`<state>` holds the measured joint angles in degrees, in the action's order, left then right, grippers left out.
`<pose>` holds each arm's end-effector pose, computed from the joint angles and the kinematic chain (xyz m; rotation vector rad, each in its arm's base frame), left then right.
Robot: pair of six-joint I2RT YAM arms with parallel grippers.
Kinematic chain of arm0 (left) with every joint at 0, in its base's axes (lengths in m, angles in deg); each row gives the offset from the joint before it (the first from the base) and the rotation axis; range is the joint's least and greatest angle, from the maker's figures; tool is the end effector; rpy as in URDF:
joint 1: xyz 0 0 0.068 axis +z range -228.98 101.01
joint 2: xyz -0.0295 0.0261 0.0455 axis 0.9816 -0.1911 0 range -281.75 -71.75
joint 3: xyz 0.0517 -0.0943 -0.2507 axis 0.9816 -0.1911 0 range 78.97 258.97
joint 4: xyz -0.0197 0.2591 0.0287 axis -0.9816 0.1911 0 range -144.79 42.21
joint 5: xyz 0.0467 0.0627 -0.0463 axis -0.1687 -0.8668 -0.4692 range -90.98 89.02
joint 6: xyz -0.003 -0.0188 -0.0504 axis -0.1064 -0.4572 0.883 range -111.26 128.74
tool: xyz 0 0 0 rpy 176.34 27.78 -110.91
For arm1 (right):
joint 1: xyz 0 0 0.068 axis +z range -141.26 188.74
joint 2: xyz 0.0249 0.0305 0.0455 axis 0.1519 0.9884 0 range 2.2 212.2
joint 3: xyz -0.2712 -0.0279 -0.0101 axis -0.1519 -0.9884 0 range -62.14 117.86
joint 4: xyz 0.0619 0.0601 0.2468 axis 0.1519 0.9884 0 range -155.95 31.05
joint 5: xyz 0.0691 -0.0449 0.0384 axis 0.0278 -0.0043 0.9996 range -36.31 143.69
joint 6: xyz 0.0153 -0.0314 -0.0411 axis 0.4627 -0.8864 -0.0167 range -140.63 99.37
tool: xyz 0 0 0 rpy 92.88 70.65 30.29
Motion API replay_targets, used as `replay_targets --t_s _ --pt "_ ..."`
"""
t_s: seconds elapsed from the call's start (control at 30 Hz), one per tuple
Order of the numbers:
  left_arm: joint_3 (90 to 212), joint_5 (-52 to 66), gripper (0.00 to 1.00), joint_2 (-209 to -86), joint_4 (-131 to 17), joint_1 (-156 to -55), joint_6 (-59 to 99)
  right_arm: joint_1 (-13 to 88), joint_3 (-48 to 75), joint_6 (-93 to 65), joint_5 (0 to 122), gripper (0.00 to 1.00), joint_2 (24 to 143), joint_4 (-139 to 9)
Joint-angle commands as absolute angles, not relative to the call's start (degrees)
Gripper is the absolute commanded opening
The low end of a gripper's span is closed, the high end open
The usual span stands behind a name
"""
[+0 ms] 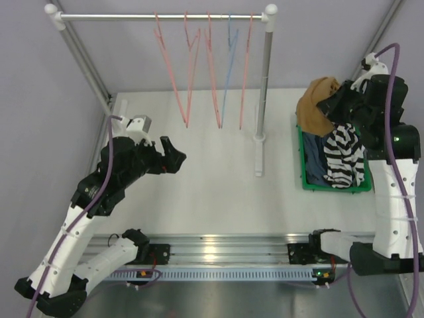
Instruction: Place the tank top on the hanger
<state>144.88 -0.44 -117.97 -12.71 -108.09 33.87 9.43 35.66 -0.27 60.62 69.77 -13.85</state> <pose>0.1302 -0.0727 0.4014 0.0763 2.0140 -0.6233 0.2022 0.0068 0.4919 0.2562 1.9500 0.3599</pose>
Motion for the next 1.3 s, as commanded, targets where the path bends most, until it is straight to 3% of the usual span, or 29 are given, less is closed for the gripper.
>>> replay_targets --t_s 0.0,0.27,0.5,0.67,0.83,0.9,0.93,1.07,1.27 --pt "147.2 -2.0 0.98 -117.1 -13.2 -108.3 33.7 16.8 36.0 2.0 61.1 0.00 67.6 -12.2" --pt "146.8 -2.9 0.98 -115.5 -13.2 -108.3 34.5 39.6 13.3 15.3 53.9 0.00 57.6 -20.1" --pt "144.9 -3.5 0.98 -114.3 -13.6 -108.3 35.5 49.6 -5.2 29.1 66.1 0.06 52.6 -37.6" --pt "140.7 -3.2 0.98 -114.6 -14.5 -108.3 38.0 45.0 -12.4 30.1 69.0 0.16 55.5 -42.0" --pt "133.9 -0.1 0.97 -114.9 -19.1 -108.3 42.2 30.8 -14.9 26.9 76.4 0.45 59.1 -43.2" --pt "130.3 2.4 0.96 -115.0 -20.7 -108.3 43.8 27.3 -14.1 23.6 73.5 0.62 60.4 -41.4" --pt "129.2 3.1 0.95 -115.3 -21.3 -108.3 44.3 26.7 -12.8 22.5 72.0 0.64 61.2 -39.2" --pt "123.2 7.7 0.92 -116.8 -27.4 -108.3 46.3 26.8 -9.9 18.2 65.3 0.66 59.8 -33.4" --pt "114.1 14.6 0.84 -120.3 -35.9 -108.6 47.1 35.6 -16.3 17.6 55.1 0.56 54.3 -28.1"
